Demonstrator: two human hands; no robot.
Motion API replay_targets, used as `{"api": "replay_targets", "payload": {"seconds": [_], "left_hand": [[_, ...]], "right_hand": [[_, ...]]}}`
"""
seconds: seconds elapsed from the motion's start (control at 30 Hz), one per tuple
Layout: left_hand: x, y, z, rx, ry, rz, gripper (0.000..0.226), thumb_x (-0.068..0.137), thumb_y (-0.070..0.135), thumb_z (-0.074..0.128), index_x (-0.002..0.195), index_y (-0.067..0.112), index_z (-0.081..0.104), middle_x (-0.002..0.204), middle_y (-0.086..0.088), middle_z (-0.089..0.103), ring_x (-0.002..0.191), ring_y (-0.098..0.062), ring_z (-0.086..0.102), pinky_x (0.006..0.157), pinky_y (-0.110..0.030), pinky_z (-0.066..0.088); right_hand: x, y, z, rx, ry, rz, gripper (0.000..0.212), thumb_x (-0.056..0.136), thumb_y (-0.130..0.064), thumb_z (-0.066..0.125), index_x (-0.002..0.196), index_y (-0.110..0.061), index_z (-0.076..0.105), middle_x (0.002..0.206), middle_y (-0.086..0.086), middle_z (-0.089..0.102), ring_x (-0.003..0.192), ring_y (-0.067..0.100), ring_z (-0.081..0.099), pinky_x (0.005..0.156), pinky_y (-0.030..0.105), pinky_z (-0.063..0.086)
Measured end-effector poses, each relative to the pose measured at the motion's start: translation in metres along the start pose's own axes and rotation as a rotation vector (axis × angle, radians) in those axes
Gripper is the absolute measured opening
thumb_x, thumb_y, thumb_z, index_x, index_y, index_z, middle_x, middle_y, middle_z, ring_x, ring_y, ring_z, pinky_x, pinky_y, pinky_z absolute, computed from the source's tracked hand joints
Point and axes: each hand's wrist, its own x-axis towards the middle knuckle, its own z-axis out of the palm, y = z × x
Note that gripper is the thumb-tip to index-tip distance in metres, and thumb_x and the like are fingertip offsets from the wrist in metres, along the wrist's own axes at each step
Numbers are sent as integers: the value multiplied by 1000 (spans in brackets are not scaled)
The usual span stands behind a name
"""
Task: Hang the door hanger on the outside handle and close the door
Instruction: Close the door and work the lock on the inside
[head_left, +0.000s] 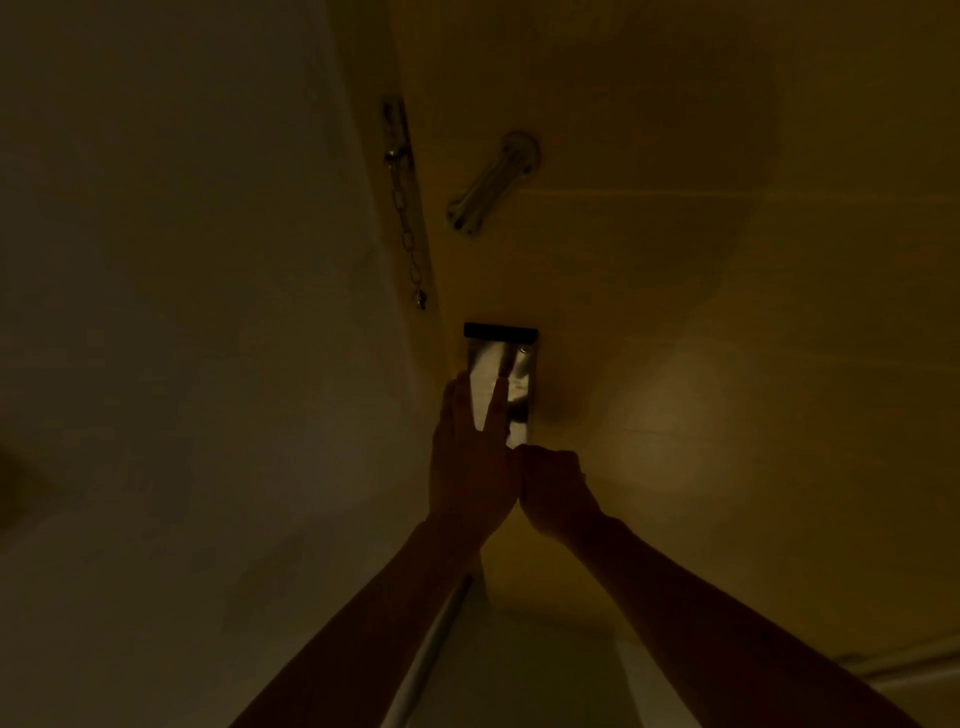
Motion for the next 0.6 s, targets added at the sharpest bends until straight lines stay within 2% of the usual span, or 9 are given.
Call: {"api": "replay_targets", "payload": {"seconds": [0.13, 0.2, 0.27, 0.3, 0.37, 0.4, 0.47, 0.57, 0.6], "left_hand": [[16, -7, 15, -3, -76, -6, 62, 95, 27, 54, 149, 15, 24, 155, -25, 17, 143, -37, 18, 111, -50, 32], [20, -9, 18, -58, -59, 17, 66, 93, 24, 58, 149, 16, 24, 155, -23, 18, 141, -37, 23, 111, -50, 33], [28, -11, 22, -113, -73, -4, 75, 90, 20, 59, 151, 25, 16, 158, -11, 10, 142, -33, 23, 111, -49, 33], [30, -11, 24, -152, -73, -10, 77, 90, 20, 58, 151, 29, 11, 159, 1, 5, 144, -24, 19, 113, -44, 31], [36, -12, 24, -239, -25, 31, 73, 93, 18, 56, 151, 29, 12, 153, 27, 1, 141, 6, 8, 112, -23, 26], [38, -13, 24, -255, -6, 76, 71, 94, 16, 55, 151, 25, 14, 153, 26, 0, 139, 10, 5, 108, -17, 27], [42, -18, 26, -234, -16, 165, 72, 92, 11, 56, 151, 17, 16, 158, 8, 4, 139, 2, 6, 104, -22, 35], [49, -20, 27, -258, -30, 142, 68, 94, 13, 54, 151, 18, 16, 157, 13, 4, 137, 6, 12, 100, -31, 45], [51, -20, 29, -264, -31, 152, 67, 94, 12, 54, 150, 17, 18, 158, 7, 8, 139, -2, 19, 98, -34, 47]], "right_hand": [[17, 10, 1, 70, 38, 15, 24, 101, -8, 33, 102, -6, 57, 94, 13, 64, 83, 28, 64, 89, 43, 47], [20, 10, 1, 94, 66, 4, 23, 100, -9, 36, 99, -5, 58, 91, 14, 65, 80, 28, 65, 88, 42, 48], [25, 13, 4, 184, 103, 10, 21, 99, -7, 41, 94, -3, 61, 87, 16, 67, 76, 31, 66, 84, 46, 51], [27, 15, 5, 231, 111, 21, 21, 99, -6, 43, 93, -2, 62, 86, 17, 67, 75, 32, 66, 82, 47, 52], [30, 19, 9, 294, 116, 36, 21, 100, -5, 43, 93, -3, 63, 87, 17, 68, 76, 33, 66, 82, 48, 52], [33, 21, 12, 322, 111, 50, 21, 100, -5, 42, 94, -4, 63, 88, 16, 68, 77, 33, 66, 83, 48, 52], [36, 23, 14, 396, 125, 72, 24, 99, -3, 41, 96, -6, 65, 91, 14, 69, 79, 31, 67, 84, 45, 53], [40, 27, 15, 446, 172, 55, 25, 99, 0, 43, 95, -7, 67, 92, 13, 71, 78, 28, 68, 77, 44, 56], [42, 28, 15, 487, 185, 53, 25, 98, 1, 43, 93, -6, 67, 91, 13, 71, 78, 27, 68, 75, 43, 57]]}}
